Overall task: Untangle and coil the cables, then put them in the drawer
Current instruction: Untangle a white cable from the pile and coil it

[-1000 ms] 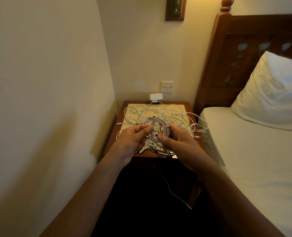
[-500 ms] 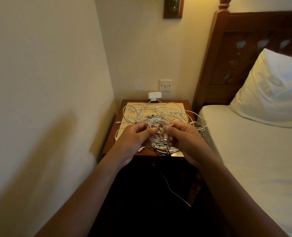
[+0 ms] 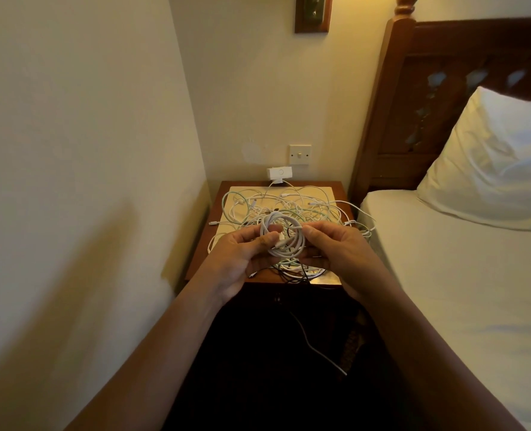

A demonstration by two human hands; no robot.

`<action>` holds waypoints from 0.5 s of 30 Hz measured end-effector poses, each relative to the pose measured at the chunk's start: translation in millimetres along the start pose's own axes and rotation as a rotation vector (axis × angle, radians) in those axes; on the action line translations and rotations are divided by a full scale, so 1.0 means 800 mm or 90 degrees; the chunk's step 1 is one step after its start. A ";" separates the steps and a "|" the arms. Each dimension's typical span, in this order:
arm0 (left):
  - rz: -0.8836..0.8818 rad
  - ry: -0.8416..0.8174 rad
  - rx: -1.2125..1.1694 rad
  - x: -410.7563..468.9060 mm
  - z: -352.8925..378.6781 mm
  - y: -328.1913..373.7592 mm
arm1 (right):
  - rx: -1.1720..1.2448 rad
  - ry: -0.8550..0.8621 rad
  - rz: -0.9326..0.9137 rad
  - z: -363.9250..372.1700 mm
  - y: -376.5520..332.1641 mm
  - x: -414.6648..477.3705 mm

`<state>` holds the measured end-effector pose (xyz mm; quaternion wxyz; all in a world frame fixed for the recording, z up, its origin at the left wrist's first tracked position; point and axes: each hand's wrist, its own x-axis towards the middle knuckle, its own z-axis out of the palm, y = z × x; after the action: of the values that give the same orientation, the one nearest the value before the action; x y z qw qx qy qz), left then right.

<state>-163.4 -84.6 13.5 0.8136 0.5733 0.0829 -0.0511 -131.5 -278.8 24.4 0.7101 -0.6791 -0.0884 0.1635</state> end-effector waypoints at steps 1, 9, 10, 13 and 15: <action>-0.001 -0.001 0.000 0.000 0.001 -0.001 | -0.015 0.014 0.006 -0.001 0.001 0.001; 0.018 0.016 -0.002 0.003 0.002 -0.009 | -0.113 0.077 -0.018 0.005 0.006 0.004; 0.021 0.012 0.006 0.003 0.001 -0.010 | -0.138 0.076 -0.025 0.006 0.006 0.003; 0.017 -0.003 0.029 0.002 -0.001 -0.012 | -0.189 0.086 -0.034 0.008 0.009 0.003; 0.012 -0.019 0.023 0.001 -0.002 -0.009 | -0.172 0.078 -0.016 0.010 0.009 0.004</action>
<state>-163.8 -85.4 5.6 0.8046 0.5879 0.0646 -0.0534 -132.0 -270.3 17.1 0.6186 -0.7759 -0.0745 0.0990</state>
